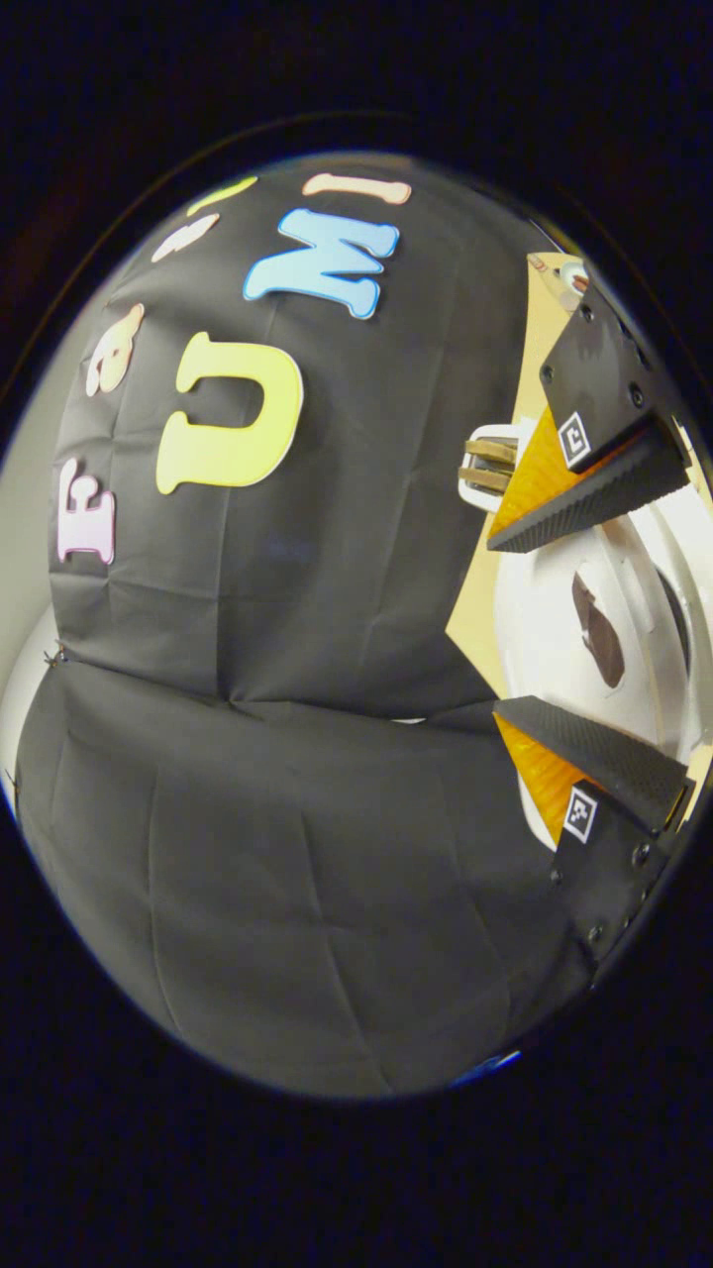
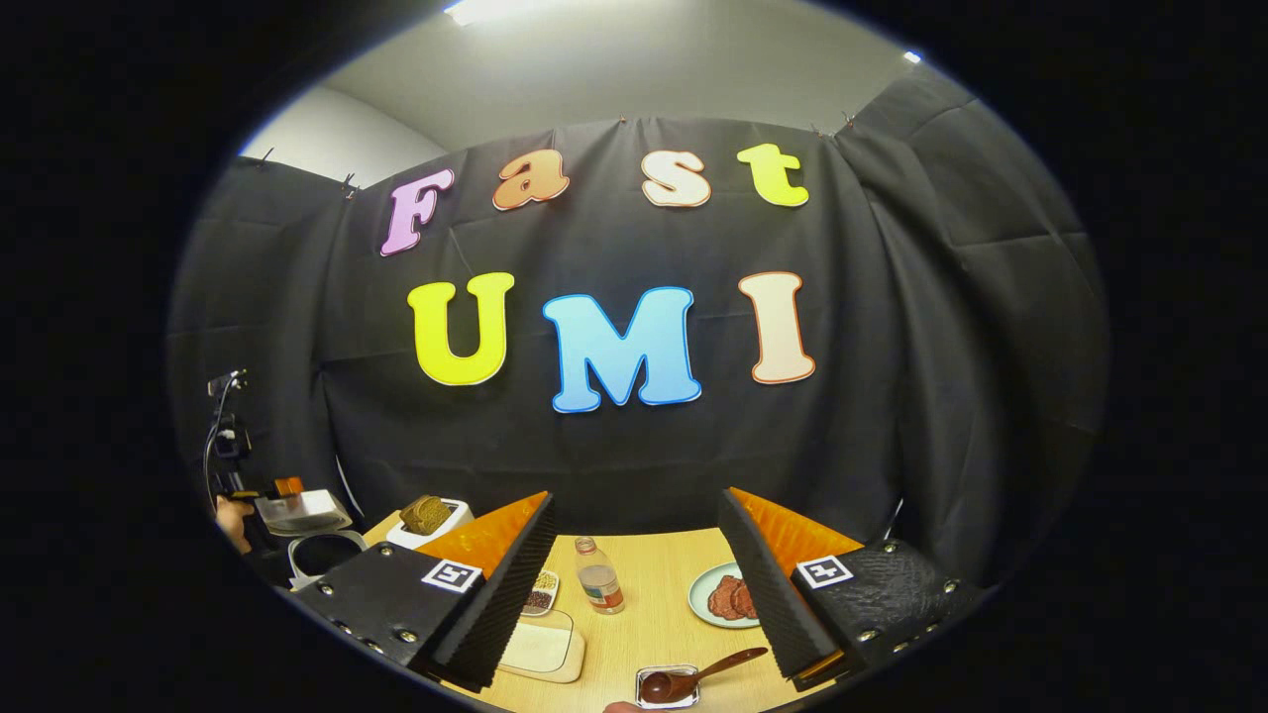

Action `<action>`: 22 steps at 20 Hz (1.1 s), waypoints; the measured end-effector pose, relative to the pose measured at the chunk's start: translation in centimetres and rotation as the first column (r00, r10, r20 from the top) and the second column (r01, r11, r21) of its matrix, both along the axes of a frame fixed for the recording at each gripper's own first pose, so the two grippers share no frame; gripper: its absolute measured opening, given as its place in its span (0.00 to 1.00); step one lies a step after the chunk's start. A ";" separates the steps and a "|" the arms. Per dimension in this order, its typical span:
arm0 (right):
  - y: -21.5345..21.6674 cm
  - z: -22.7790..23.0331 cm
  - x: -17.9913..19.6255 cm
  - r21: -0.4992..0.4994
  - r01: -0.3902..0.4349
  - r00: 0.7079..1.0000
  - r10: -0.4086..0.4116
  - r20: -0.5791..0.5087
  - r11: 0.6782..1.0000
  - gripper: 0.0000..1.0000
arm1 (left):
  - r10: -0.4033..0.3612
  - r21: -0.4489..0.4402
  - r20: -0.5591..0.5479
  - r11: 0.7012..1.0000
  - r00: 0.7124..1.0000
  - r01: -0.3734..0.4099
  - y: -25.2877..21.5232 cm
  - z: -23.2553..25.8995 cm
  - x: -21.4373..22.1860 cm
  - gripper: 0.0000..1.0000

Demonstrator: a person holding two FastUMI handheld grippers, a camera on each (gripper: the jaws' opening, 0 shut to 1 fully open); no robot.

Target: Close the left gripper, press the button to open the rice cooker; take a wooden spoon from the chopstick holder with the right hand, scoop a spoonful of rice and pour it into the rice cooker, then put the wooden spoon back into the chopstick holder.

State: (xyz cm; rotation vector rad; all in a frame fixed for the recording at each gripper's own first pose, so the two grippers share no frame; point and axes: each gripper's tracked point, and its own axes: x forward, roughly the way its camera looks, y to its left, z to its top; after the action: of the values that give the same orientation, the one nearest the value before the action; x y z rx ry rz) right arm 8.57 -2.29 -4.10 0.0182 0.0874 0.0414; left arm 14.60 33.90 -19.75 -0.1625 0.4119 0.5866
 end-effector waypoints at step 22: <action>-0.2 -0.8 -2.1 0.007 0.012 0.999 -0.012 -0.032 1.000 1.00 | -0.107 -0.040 -0.226 0.994 0.968 0.100 -3.9 -10.5 -3.2 0.98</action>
State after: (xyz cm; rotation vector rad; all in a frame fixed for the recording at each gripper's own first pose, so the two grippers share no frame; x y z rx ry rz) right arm 6.46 -2.52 -4.94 0.0265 0.1187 0.0296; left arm 11.35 30.03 -30.27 -0.0998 0.6480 0.4978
